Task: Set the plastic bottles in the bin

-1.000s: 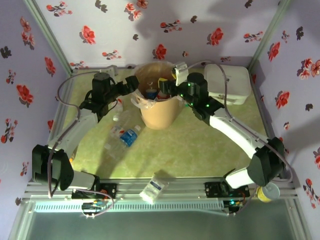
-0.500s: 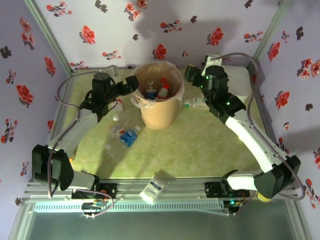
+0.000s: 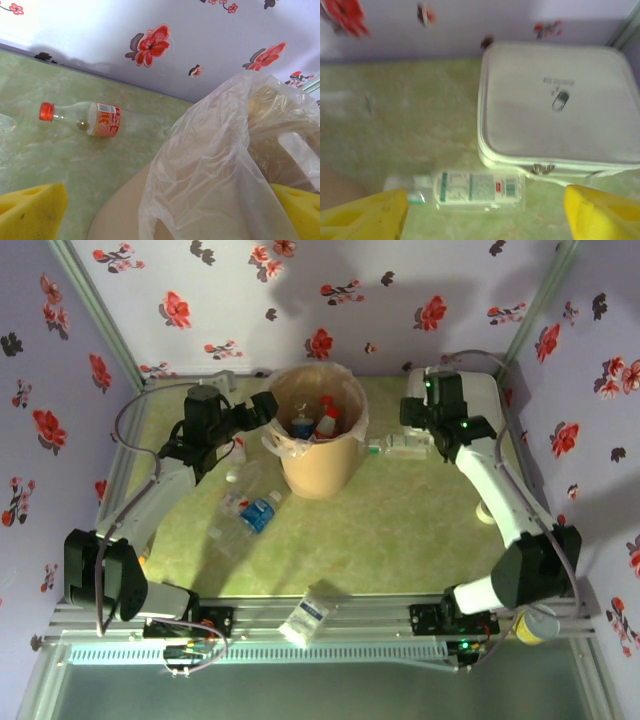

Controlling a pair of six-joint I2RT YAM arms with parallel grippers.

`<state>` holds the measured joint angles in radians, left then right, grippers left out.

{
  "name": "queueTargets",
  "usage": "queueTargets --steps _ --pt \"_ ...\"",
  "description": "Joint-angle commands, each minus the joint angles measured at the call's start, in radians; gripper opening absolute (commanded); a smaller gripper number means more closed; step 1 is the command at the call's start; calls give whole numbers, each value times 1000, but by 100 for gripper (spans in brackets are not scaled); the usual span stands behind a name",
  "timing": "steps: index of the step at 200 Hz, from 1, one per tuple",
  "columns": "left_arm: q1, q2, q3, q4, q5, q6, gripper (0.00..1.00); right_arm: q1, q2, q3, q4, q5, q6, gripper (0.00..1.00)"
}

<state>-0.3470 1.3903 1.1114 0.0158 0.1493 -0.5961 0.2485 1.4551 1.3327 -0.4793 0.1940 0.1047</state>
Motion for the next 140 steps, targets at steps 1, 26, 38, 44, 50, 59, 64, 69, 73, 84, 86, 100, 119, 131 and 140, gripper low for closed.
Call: queueTargets --steps 1,26,38,44,50,59,64,69,73,84,86,100,119,131,140 --pt "-1 4 4 -17 13 23 99 -30 101 54 -95 -228 -215 84" --pt "0 9 12 -14 13 12 99 -30 195 104 -110 -306 -392 87" --pt "-1 14 18 -17 19 8 99 -28 237 120 -123 -341 -514 88" --pt "0 17 22 -22 22 7 99 -26 255 119 -118 -349 -581 89" --pt "0 20 27 -29 24 10 99 -22 268 118 -112 -347 -637 89" --pt "0 23 34 -39 27 15 99 -21 292 125 -110 -339 -704 89" --pt "0 23 35 -42 27 15 99 -20 304 135 -118 -338 -732 91" --pt "0 22 35 -41 27 16 99 -20 321 150 -129 -337 -760 92" --pt "-1 21 34 -40 27 15 99 -19 335 169 -140 -336 -776 92" --pt "0 21 37 -40 27 16 99 -21 386 229 -195 -357 -821 92" --pt "0 20 37 -40 27 15 99 -21 398 240 -206 -362 -832 92" --pt "0 20 39 -39 28 14 99 -19 459 305 -305 -365 -921 93" --pt "0 14 38 -44 28 15 99 -22 508 346 -348 -351 -998 94" --pt "1 10 37 -49 28 21 99 -25 522 355 -357 -378 -1045 94" --pt "3 9 39 -56 28 23 99 -26 529 365 -362 -407 -1068 95"
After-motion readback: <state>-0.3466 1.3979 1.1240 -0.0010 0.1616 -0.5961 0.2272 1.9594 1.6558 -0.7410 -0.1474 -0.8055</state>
